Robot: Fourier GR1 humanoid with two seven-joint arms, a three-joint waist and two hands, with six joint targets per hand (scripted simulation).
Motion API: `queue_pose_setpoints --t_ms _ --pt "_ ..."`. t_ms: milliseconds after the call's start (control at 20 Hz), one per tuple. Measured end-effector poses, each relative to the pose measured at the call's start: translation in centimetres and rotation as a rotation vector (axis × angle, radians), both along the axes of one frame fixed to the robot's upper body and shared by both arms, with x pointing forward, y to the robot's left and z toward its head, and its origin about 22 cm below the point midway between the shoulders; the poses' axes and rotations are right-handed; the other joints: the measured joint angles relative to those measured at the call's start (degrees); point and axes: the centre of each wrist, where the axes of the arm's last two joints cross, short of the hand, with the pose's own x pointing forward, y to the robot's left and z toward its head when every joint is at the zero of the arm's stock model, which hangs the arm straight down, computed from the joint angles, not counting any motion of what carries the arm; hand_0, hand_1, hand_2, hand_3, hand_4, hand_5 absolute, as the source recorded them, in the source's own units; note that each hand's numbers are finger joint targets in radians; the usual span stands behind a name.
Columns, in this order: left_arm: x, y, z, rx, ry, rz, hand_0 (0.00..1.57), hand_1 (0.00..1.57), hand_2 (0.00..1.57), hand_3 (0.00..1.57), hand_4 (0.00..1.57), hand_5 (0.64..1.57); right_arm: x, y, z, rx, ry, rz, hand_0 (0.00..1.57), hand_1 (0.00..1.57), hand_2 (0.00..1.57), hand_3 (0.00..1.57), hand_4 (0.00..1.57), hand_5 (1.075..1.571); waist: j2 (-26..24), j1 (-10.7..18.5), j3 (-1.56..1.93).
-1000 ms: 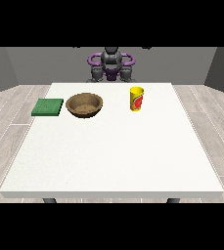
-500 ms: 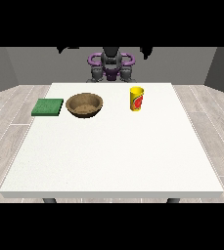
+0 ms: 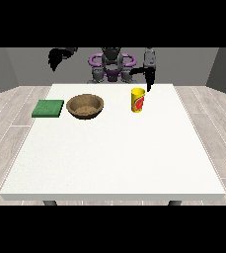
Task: Pick the cup and pour the ball into the bowl, then pick the bowl and place it on the pad
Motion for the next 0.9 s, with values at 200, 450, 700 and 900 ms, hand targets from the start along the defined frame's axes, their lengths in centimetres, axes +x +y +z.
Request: queue_pose_setpoints --t_ms 200,450,700,900 --pt "0.9 1.3 -2.7 0.016 0.026 -0.007 0.0 0.0 0.0 0.0 0.0 1.442 0.3 -1.3 -0.6 -0.005 0.002 0.004 0.0 0.0 0.0 0.0 0.66 1.558 0.4 -0.2 0.0" --pt "2.2 1.6 -5.0 0.023 0.068 -0.023 0.0 0.0 0.0 0.0 0.16 1.432 0.9 -2.7 -2.1 -0.005 0.028 -0.014 0.0 0.0 0.0 0.0 0.67 1.562 -0.8 -0.1 0.01" --pt "2.9 0.9 -7.4 0.017 0.092 -0.017 0.0 0.0 0.0 0.0 0.18 1.423 1.3 -3.9 -2.9 -0.004 0.046 -0.013 0.0 0.0 0.0 0.0 0.68 1.564 -1.6 -0.5 0.01" --pt "3.5 1.1 -8.5 0.009 0.09 0.001 0.0 0.0 0.0 0.0 0.65 1.535 1.5 -5.4 -3.2 -0.008 0.029 -0.005 0.0 0.0 0.0 0.0 0.68 1.566 -0.8 -1.1 0.0"
